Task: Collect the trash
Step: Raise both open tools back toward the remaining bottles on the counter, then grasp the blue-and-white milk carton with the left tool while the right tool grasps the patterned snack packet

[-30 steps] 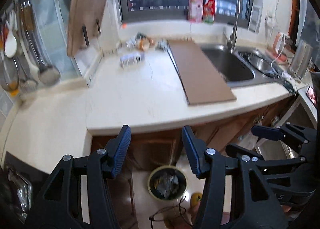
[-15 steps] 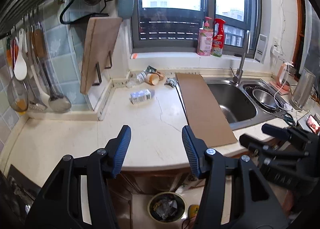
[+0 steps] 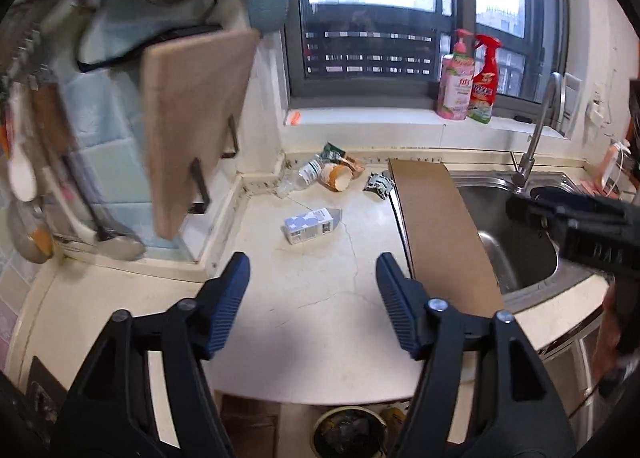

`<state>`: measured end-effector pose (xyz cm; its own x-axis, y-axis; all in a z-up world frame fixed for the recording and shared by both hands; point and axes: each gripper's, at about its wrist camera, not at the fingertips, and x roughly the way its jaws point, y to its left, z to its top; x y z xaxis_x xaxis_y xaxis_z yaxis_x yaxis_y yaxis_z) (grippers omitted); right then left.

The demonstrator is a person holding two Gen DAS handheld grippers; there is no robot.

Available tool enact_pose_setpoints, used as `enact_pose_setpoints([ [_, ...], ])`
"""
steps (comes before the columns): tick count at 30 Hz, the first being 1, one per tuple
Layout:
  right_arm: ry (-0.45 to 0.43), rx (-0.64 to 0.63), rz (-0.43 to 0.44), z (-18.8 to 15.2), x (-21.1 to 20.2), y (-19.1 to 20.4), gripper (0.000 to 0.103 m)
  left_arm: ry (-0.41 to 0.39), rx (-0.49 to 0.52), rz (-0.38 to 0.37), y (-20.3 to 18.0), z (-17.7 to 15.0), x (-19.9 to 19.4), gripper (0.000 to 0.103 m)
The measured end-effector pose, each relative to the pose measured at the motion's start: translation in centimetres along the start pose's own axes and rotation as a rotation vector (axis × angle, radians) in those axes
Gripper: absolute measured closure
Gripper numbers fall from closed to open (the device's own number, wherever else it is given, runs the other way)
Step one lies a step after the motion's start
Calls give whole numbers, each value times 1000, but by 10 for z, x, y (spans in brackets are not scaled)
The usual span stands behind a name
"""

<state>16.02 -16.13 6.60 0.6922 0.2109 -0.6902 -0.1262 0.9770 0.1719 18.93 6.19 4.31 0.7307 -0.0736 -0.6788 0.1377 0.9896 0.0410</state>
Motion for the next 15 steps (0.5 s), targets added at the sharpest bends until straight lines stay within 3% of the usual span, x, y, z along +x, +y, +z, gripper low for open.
enact_pose_setpoints([
  [5, 49, -62, 66, 84, 71, -38, 30, 105, 83, -23, -20, 44, 78, 35],
  [10, 119, -83, 144, 156, 161, -84, 29, 282, 195, -7, -41, 72, 182, 35],
  [13, 171, -84, 178, 183, 223, -108, 29, 403, 231, -2, -45, 79, 250, 35],
  [15, 203, -84, 188, 191, 259, -120, 29, 439, 258, 8, -47, 76, 277, 35],
])
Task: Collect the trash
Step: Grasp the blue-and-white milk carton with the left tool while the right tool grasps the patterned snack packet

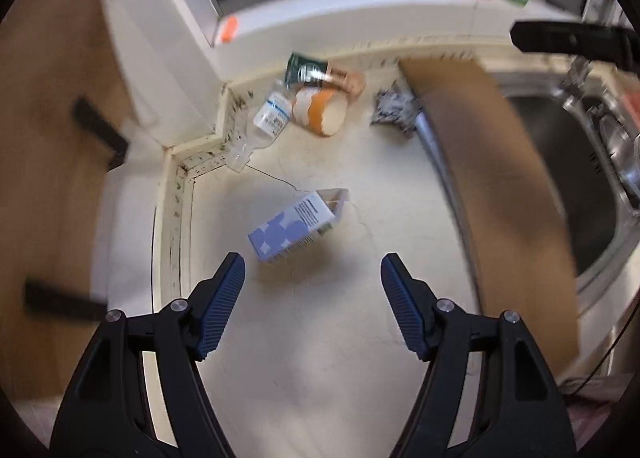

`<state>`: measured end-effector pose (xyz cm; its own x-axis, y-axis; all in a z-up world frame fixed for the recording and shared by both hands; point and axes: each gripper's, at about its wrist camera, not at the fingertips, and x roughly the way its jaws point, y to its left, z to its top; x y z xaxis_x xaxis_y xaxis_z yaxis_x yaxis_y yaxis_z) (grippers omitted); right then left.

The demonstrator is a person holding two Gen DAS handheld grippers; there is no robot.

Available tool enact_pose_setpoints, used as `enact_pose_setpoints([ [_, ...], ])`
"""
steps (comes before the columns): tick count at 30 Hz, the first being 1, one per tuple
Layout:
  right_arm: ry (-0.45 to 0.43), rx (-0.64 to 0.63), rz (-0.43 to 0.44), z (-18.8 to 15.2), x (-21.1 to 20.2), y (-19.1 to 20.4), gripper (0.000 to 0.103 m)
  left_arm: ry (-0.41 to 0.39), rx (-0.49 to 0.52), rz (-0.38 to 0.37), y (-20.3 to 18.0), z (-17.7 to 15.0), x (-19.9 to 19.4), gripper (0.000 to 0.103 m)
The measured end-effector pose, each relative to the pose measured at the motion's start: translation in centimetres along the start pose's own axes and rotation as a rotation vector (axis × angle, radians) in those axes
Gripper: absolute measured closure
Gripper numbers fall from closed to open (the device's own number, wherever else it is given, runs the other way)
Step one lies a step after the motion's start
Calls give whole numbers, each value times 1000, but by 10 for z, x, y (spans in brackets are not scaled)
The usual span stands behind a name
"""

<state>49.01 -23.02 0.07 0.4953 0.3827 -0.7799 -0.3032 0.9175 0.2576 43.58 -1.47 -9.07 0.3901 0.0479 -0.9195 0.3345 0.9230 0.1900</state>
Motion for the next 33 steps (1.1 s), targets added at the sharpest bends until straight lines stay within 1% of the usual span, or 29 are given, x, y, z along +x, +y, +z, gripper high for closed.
enact_pose_setpoints([
  [1, 26, 8, 5, 13, 25, -15, 29, 16, 18, -3, 0, 5, 12, 35],
  [3, 64, 18, 26, 14, 58, -28, 29, 54, 53, 0, 1, 13, 38, 35],
  [4, 95, 23, 37, 21, 84, -40, 29, 73, 73, -2, 1, 15, 48, 35],
  [7, 159, 28, 34, 22, 134, -55, 29, 139, 133, 16, 3, 18, 81, 35],
  [8, 179, 29, 37, 24, 154, -62, 29, 157, 155, 34, 3, 18, 92, 35],
  [11, 207, 4, 30, 20, 189, -65, 29, 199, 202, 54, 6, 18, 111, 35],
  [13, 218, -29, 28, 22, 210, -69, 29, 220, 220, 62, 8, 19, 122, 35],
  [16, 236, -55, 28, 14, 227, -65, 29, 250, 234, 77, 12, 20, 139, 35],
  [19, 253, -67, 38, 8, 241, -60, 29, 267, 220, 73, 17, 24, 151, 35],
  [24, 272, -99, 37, -3, 252, -52, 29, 287, 146, 48, 30, 32, 171, 35],
  [27, 266, -118, 36, -7, 254, -50, 29, 279, 86, 17, 39, 36, 177, 35],
  [29, 261, -137, 34, -10, 255, -46, 29, 280, 45, -5, 45, 37, 180, 37],
  [30, 265, -148, 33, -11, 257, -44, 29, 281, 24, -19, 47, 38, 180, 39],
  [32, 272, -171, 19, -15, 260, -39, 29, 280, -6, -41, 49, 39, 180, 45],
  [33, 267, -191, 4, -17, 261, -35, 29, 278, -21, -52, 51, 38, 180, 51],
])
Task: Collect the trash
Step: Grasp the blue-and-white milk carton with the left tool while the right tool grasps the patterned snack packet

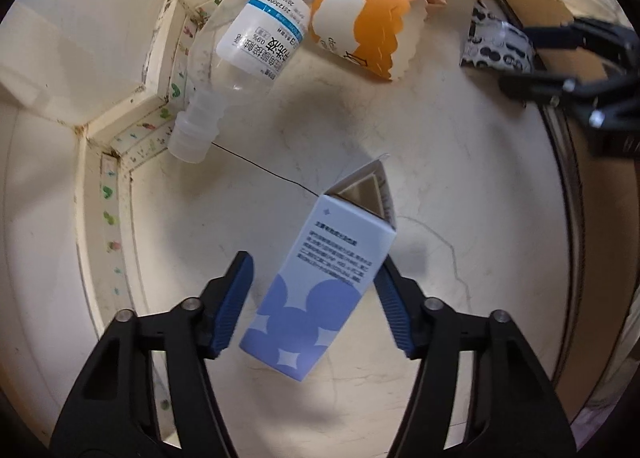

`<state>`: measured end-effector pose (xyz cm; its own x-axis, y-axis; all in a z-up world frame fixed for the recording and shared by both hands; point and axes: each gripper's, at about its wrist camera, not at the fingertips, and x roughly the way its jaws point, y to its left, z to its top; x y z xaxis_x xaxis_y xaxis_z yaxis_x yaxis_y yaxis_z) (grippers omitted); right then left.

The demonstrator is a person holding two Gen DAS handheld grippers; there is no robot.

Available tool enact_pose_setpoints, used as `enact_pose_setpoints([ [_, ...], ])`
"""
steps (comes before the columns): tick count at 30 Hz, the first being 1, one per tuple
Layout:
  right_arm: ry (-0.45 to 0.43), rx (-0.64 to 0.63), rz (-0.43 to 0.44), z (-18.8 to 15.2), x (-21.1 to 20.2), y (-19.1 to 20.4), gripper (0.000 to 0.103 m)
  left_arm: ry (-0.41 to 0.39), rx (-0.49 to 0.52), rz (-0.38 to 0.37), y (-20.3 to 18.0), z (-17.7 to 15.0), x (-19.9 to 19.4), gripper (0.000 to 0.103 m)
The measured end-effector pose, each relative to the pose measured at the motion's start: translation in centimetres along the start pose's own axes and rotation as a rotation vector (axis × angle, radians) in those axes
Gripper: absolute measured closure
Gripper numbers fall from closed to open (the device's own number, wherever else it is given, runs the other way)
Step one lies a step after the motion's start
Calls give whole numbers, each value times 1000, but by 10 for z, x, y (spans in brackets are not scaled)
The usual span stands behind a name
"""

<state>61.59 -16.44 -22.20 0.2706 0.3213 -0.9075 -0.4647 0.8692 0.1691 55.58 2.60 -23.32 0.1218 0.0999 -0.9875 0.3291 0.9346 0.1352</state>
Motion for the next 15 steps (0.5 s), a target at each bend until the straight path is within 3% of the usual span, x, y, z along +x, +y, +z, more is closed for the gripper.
enact_pose_setpoints([
  [2, -6, -28, -27, -1, 1, 7, 31, -6, -24, -13, 2, -2, 0, 57],
  [3, -12, -37, -39, -2, 2, 11, 35, -11, -38, -17, 4, -3, -1, 68],
  [4, -21, -47, -48, -3, 1, 14, 47, -9, -56, -23, 6, -6, -2, 71],
  [9, -29, -25, -49, -10, -5, 22, 48, -26, -112, 2, 8, -17, -7, 71],
  [15, -82, 21, -18, -35, -44, 38, 49, -79, -204, -12, 1, -42, -40, 71],
])
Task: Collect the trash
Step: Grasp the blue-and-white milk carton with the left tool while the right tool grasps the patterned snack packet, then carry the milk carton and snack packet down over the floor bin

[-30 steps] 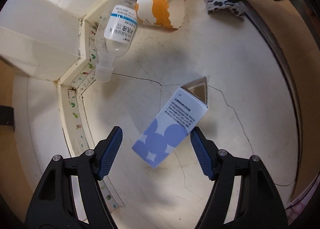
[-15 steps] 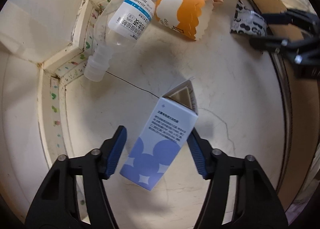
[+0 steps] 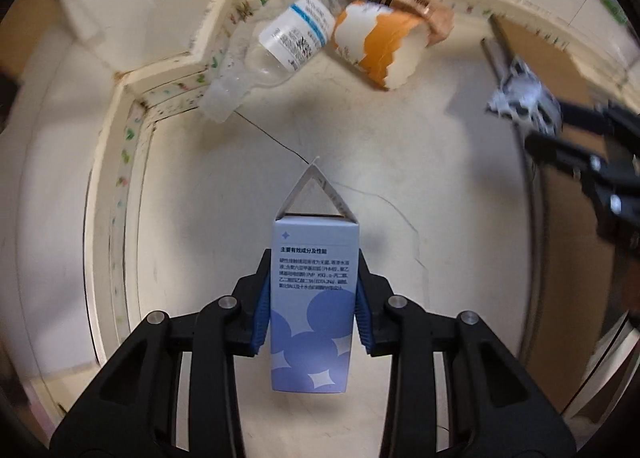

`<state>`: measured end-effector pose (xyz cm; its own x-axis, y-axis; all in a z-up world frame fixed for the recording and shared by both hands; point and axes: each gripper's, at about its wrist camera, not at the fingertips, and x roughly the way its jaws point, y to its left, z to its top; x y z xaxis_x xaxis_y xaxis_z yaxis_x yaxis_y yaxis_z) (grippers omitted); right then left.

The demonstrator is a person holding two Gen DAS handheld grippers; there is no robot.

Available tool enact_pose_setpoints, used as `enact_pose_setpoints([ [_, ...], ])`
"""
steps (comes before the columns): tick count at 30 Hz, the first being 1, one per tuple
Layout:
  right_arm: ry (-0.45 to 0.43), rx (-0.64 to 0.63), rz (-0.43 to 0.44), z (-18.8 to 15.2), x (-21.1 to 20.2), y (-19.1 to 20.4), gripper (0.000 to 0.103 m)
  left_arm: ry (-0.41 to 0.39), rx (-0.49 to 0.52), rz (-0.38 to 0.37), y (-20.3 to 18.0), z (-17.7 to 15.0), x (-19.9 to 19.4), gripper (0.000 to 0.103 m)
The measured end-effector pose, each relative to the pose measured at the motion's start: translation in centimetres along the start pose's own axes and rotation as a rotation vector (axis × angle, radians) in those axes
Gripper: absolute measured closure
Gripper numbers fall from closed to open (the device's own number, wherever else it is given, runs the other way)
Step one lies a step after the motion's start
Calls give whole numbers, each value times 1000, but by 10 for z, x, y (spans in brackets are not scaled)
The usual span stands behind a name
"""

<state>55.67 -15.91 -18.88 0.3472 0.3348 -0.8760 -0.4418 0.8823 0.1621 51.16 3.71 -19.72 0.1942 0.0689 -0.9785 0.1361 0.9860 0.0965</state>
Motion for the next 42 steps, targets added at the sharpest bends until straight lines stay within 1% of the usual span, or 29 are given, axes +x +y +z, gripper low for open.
enact_pose_setpoints([
  [5, -56, 36, 25, -35, -54, 27, 49, -78, -33, -38, -11, -37, -49, 72],
  [11, -118, 96, 44, -94, -121, 72, 49, -152, -30, -108, -23, -103, -107, 72],
  [12, -125, 107, 47, -102, -130, 79, 49, -161, -27, -116, -28, -115, -116, 72],
  [16, -157, 139, 42, -152, -172, 120, 49, -209, 8, -159, -31, -176, -152, 72],
  [20, -165, 171, 35, -199, -202, 164, 49, -226, 32, -202, -25, -236, -172, 72],
  [25, -160, 190, 6, -256, -225, 221, 49, -222, 51, -234, -13, -303, -181, 72],
  [28, -157, 201, -12, -287, -233, 251, 49, -211, 55, -257, -6, -338, -179, 72],
  [32, -150, 225, -26, -331, -244, 292, 49, -186, 59, -287, 0, -375, -172, 72],
  [37, -119, 241, -47, -369, -248, 334, 49, -158, 62, -311, 4, -414, -167, 72],
  [42, -67, 254, -55, -397, -244, 358, 49, -132, 58, -313, 6, -436, -162, 72],
])
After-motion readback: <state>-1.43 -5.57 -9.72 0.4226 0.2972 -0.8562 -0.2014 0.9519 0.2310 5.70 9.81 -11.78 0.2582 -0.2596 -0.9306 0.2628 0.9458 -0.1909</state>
